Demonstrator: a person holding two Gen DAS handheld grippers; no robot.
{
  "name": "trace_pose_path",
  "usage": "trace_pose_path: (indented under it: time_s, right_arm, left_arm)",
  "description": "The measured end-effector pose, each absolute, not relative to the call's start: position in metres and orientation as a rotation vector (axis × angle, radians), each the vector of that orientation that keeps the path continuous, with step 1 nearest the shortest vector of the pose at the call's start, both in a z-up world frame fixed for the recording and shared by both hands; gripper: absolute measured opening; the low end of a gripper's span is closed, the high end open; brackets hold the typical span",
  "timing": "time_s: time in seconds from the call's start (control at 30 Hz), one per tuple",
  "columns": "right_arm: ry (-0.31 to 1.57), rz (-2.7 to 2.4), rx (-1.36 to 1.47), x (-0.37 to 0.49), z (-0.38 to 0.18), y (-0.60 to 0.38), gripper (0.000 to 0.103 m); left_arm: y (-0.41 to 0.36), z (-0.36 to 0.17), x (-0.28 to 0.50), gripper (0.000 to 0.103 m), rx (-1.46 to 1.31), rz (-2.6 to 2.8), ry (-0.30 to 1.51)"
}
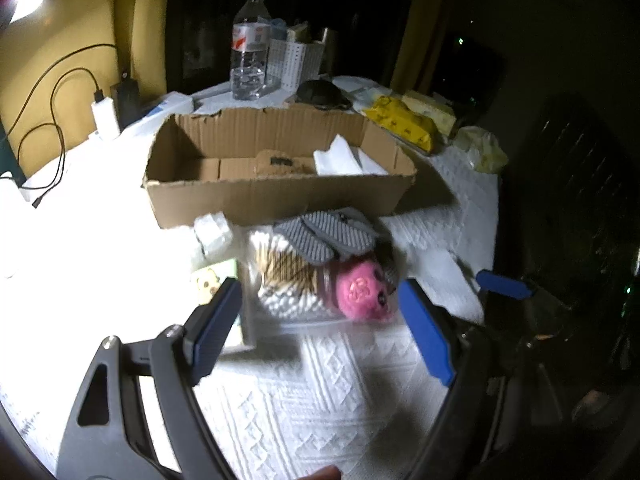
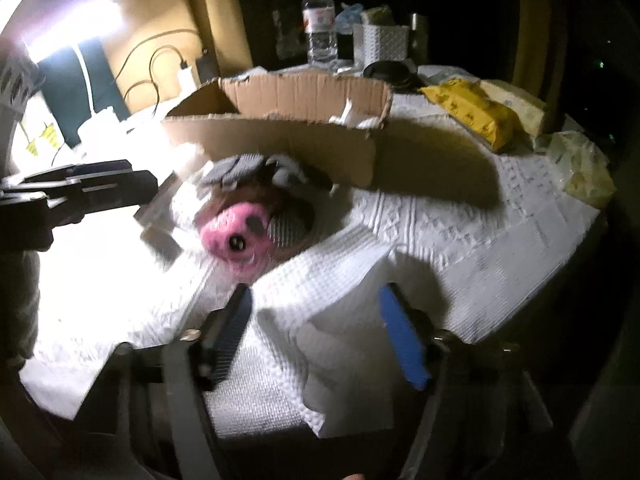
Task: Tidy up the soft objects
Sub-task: 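Withdraw both tools from the box back toward the remaining items, then grasp the gray gloves with the left tool while the right grips another white towel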
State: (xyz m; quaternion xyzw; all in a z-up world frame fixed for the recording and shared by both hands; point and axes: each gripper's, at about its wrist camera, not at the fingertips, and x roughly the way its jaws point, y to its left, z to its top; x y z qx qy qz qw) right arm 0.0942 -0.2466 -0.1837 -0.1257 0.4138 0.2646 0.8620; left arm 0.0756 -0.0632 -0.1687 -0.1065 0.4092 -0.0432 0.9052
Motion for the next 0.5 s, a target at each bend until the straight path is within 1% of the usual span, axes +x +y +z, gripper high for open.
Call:
trace_pose_path:
  time_s: [0.43,0.47,0.5]
  right_arm:
    - [0.906,0.532,-0.314,0.101,-0.222,-0.24,0.081]
    - [0.901,0.535,-0.308,0.102,-0.222,-0.241,0.076]
    - [0.898,0.541,-0.301,0.103,-0.222,-0.241,0.067]
  left_arm:
    - [-0.059,-0.194,0.073,0.082,-0.206,-0.043,0.913]
    - [-0.058,-0.195,0.073,0.082,-0.207,-0.039,0.915]
    - [-0.057,-0.196,0.073,0.082,-0.208,-0.033,0.919]
